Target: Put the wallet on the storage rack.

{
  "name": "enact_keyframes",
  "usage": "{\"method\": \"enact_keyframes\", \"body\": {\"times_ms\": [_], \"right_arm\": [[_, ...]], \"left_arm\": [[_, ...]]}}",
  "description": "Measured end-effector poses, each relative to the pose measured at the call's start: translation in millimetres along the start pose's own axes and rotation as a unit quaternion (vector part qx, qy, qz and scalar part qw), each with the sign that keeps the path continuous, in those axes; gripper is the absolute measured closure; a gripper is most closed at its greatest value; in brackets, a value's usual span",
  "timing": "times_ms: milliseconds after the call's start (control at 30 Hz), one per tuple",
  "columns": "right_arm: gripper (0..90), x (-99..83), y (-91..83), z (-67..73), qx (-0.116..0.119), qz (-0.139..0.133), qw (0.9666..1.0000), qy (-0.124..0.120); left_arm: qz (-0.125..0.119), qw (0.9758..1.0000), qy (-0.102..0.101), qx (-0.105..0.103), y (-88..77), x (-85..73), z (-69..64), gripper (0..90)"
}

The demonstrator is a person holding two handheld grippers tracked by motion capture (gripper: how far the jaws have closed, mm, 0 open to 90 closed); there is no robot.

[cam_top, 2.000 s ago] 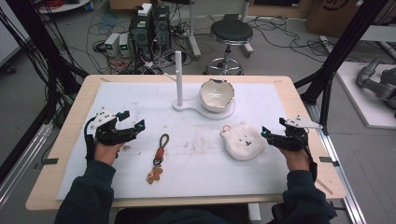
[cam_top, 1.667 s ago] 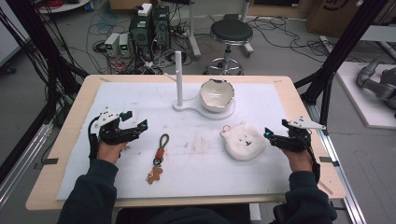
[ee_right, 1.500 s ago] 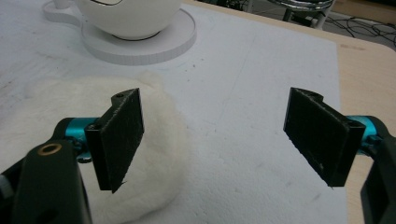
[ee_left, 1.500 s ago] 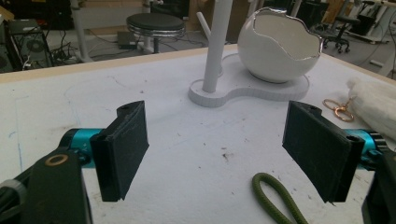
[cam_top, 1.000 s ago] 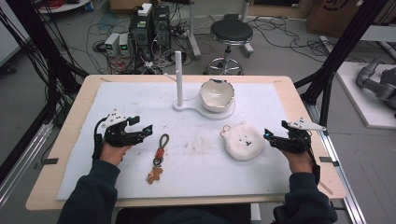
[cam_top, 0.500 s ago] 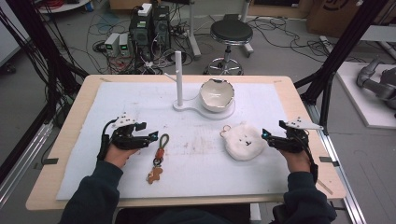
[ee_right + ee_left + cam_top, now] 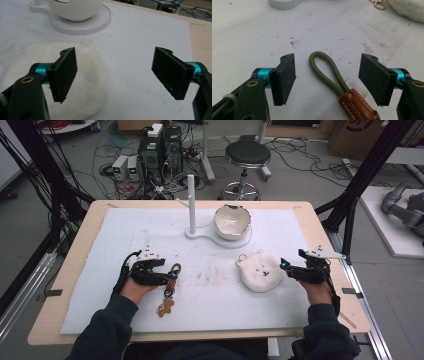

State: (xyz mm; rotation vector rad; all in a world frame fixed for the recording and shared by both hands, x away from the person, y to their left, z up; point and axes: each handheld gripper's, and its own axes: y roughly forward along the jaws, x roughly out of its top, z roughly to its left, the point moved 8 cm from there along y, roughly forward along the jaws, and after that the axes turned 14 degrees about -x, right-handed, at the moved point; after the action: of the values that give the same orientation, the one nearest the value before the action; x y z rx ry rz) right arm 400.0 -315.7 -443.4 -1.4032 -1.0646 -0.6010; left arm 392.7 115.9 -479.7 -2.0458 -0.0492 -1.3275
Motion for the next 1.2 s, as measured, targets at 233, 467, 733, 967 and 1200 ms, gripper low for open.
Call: {"method": "enact_keyframes", "body": {"times_ms": [233, 467, 733, 967, 1200], "right_arm": [[24.4, -2.9, 2.9, 5.3, 0.016, 0.012, 0.9998, -0.004], [28.3, -25.6, 25.3, 27.7, 0.056, 0.096, 0.9931, -0.036], [61.5, -40.7, 29.2, 35.3, 0.112, 0.178, 0.9776, 0.009], [77.7, -19.8, 16.4, 42.4, 0.104, 0.103, 0.9881, -0.045], [78.2, 8.9, 3.0, 63.2, 0.134, 0.012, 0.9901, -0.038]], "left_arm": [[-0.006, 1.0, -0.004, 0.003, -2.4, 0.7, 2.0, 29.5], [-0.013, 0.9999, -0.003, 0.006, -2.8, 2.2, 2.4, 29.6], [-0.018, 0.9998, -0.006, 0.009, -4.5, 2.5, 3.6, 29.8], [-0.046, 0.9989, 0.001, 0.002, -7.3, 10.1, 0.6, 32.4], [-0.098, 0.9937, 0.011, -0.054, -2.6, 29.3, -21.9, 37.2]]}}
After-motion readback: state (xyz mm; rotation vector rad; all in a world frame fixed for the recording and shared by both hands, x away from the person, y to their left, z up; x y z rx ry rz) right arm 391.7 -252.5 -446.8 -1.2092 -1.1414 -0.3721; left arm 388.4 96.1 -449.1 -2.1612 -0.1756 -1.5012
